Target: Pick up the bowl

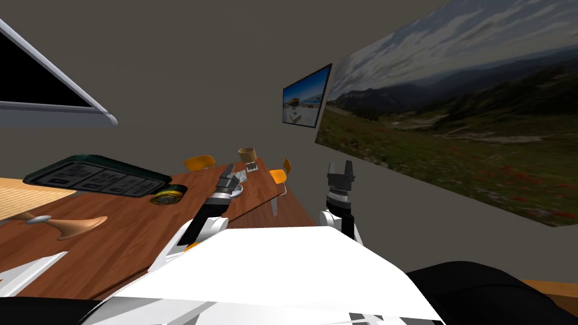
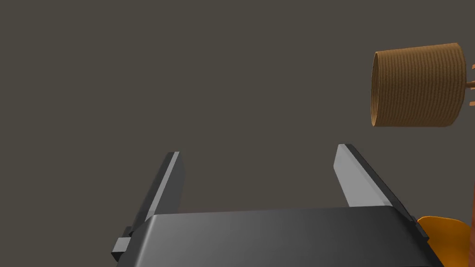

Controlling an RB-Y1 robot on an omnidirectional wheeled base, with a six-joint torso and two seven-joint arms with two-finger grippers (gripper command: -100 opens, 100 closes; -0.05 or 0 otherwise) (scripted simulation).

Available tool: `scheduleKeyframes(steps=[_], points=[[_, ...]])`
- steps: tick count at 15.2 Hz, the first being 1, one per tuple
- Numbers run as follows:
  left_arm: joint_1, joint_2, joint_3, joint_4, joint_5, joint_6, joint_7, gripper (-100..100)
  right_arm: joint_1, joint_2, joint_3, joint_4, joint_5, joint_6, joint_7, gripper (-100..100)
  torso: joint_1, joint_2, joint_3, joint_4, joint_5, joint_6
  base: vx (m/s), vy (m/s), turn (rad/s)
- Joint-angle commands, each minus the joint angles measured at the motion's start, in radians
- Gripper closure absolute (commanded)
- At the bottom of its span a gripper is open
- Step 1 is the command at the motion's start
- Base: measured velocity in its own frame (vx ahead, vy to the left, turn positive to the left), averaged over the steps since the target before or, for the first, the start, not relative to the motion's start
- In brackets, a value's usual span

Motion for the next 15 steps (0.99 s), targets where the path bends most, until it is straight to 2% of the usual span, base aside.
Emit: scheduleKeyframes(steps=[1, 2, 5, 6, 7, 9, 10, 11, 12, 13, 14, 15], points=[[-0.015, 0.022, 0.018, 0.039, 0.006, 0.05, 0.007, -100, 0.0, 0.0, 0.0, 0.0, 0.0, 0.0, 0.0, 0, 0.0, 0.0, 0.0, 0.0, 0.0, 0.0, -0.028, 0.017, -0.085], [-0.015, 0.022, 0.018, 0.039, 0.006, 0.053, 0.007, -100, 0.0, 0.0, 0.0, 0.0, 0.0, 0.0, 0.0, 0, 0.0, 0.0, 0.0, 0.0, 0.0, 0.0, -0.024, 0.016, -0.083], [-0.039, 0.049, 0.048, 0.089, 0.017, 0.123, 0.018, -100, 0.0, 0.0, 0.0, 0.0, 0.0, 0.0, 0.0, 0, 0.0, -0.001, 0.0, 0.0, 0.0, 0.0, -0.026, 0.017, -0.105], [-0.039, 0.049, 0.048, 0.089, 0.017, 0.139, 0.018, -100, 0.0, 0.0, 0.0, 0.0, 0.0, 0.0, 0.0, 0, 0.0, -0.001, 0.0, 0.0, 0.0, 0.0, -0.024, 0.018, -0.087], [-0.051, 0.061, 0.064, 0.116, 0.023, 0.165, 0.023, -100, 0.0, 0.0, 0.0, 0.0, 0.0, 0.0, 0.0, 0, 0.0, -0.001, 0.0, 0.0, 0.0, 0.0, -0.026, 0.018, -0.107], [-0.051, 0.061, 0.064, 0.116, 0.023, 0.185, 0.023, -100, 0.0, 0.0, 0.0, 0.0, 0.0, 0.0, 0.0, 0, 0.001, -0.001, -0.001, 0.0, 0.0, 0.0, -0.018, 0.019, -0.055], [-0.065, 0.071, 0.08, 0.144, 0.029, 0.231, 0.029, -100, 0.0, 0.0, 0.0, 0.0, 0.0, 0.0, 0.0, 0, 0.0, -0.001, -0.001, 0.0, 0.0, 0.0, -0.012, 0.016, -0.084], [-0.065, 0.071, 0.08, 0.144, 0.029, 0.232, 0.029, -100, 0.0, 0.0, 0.0, 0.0, 0.0, 0.0, 0.0, 0, 0.001, -0.002, -0.001, 0.0, 0.0, 0.0, -0.014, 0.019, -0.089], [-0.078, 0.081, 0.097, 0.172, 0.035, 0.271, 0.035, -100, 0.0, 0.0, 0.0, 0.0, 0.0, 0.0, 0.0, 0, 0.001, -0.002, -0.001, 0.0, 0.0, 0.0, -0.016, 0.021, -0.123], [-0.078, 0.081, 0.097, 0.172, 0.035, 0.28, 0.035, -100, 0.0, 0.0, 0.0, 0.0, 0.0, 0.0, 0.0, 0, 0.001, -0.002, -0.001, 0.0, 0.0, 0.0, -0.017, 0.021, -0.112], [-0.092, 0.089, 0.113, 0.201, 0.041, 0.312, 0.042, -100, 0.0, 0.0, 0.0, 0.0, 0.0, 0.0, 0.0, 0, 0.001, -0.002, -0.001, 0.0, 0.0, 0.0, -0.02, 0.023, -0.136], [-0.092, 0.089, 0.113, 0.201, 0.041, 0.328, 0.042, -100, 0.0, 0.0, 0.0, 0.0, 0.0, 0.0, 0.0, 0, 0.001, -0.001, -0.001, 0.0, 0.0, 0.0, -0.019, 0.025, -0.103]])
